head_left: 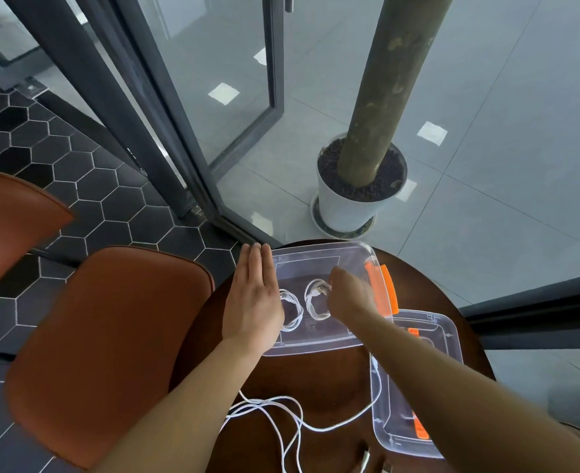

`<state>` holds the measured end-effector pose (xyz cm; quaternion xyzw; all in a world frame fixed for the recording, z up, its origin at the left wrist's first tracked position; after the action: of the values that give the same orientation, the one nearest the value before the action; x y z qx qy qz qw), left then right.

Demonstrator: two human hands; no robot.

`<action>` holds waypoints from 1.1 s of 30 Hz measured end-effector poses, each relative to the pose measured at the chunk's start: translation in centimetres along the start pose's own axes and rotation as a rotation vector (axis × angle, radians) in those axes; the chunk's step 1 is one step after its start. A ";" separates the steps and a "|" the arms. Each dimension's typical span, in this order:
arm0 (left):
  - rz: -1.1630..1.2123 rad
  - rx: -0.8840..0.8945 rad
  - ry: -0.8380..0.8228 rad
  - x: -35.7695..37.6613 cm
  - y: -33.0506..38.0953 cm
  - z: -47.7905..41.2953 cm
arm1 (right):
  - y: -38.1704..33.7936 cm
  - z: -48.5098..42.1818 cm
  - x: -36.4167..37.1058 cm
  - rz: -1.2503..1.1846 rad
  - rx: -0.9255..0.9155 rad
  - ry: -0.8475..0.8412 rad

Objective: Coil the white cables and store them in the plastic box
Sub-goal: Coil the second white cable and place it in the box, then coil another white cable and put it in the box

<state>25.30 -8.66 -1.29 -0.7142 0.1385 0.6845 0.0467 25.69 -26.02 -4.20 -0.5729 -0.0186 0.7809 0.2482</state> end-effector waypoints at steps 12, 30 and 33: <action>-0.067 0.024 -0.030 -0.3 0.1 -0.1 | -0.2 0.1 0.8 0.051 -0.055 -0.060; -0.058 0.052 -0.038 -2.1 0.4 -0.2 | -0.8 4.0 -5.3 -0.133 -0.172 0.022; -0.029 0.049 -0.014 -3.4 1.2 0.3 | -0.8 5.6 -6.5 -0.190 -0.187 0.061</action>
<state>24.67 -9.28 2.17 -0.7098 0.1446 0.6853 0.0749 22.34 -26.59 3.76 -0.6125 -0.1381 0.7311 0.2671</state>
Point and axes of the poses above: each hand's wrist, its own z-axis away from the middle knuckle, its own x-axis out of the palm, y = z × x, the point moved 4 cm from there along -z, towards the middle knuckle, and after that the axes turned 8 degrees about y, right-handed, at the moved point
